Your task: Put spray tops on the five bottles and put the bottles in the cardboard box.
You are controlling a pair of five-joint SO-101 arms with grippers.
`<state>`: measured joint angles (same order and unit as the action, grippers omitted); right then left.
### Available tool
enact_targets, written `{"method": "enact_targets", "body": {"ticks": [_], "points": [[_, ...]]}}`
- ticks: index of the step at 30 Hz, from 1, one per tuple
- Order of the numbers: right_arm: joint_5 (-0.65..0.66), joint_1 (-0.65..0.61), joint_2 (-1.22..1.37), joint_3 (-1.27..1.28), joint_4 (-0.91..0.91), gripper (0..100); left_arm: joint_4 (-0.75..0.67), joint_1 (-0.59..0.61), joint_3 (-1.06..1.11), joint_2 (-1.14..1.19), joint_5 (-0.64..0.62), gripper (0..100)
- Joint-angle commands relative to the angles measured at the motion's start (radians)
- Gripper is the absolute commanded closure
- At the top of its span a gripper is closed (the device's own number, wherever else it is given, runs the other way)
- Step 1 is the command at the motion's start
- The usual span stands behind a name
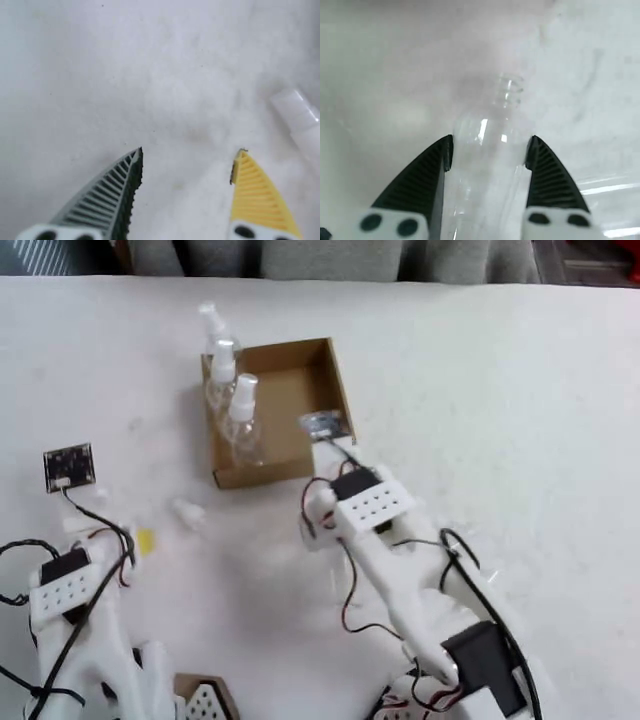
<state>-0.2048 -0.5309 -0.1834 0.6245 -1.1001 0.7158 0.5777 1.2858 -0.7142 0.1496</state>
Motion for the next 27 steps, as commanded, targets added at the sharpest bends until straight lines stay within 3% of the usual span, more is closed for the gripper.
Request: {"method": "enact_targets", "body": {"ticks": [1, 10, 15, 19, 23, 27], "points": [[0.014, 0.077, -0.104, -0.041, -0.016, 91.5, -0.021, -0.005, -0.005, -0.035, 0.009, 72], [0.014, 0.200, -0.277, 0.075, 0.163, 91.5, -0.021, -0.008, -0.006, -0.035, 0.003, 72], [0.014, 0.232, -0.392, 0.175, 0.277, 91.5, 0.000, -0.084, -0.017, -0.035, -0.008, 72], [0.012, 0.251, -0.479, 0.264, 0.392, 91.5, 0.149, -0.162, -0.133, -0.033, -0.075, 72], [0.012, 0.268, -0.559, 0.359, 0.501, 91.5, 0.394, -0.246, -0.344, -0.033, -0.120, 72], [0.012, 0.266, -0.642, 0.416, 0.524, 91.5, 0.554, -0.363, -0.486, -0.033, -0.181, 72]]}}
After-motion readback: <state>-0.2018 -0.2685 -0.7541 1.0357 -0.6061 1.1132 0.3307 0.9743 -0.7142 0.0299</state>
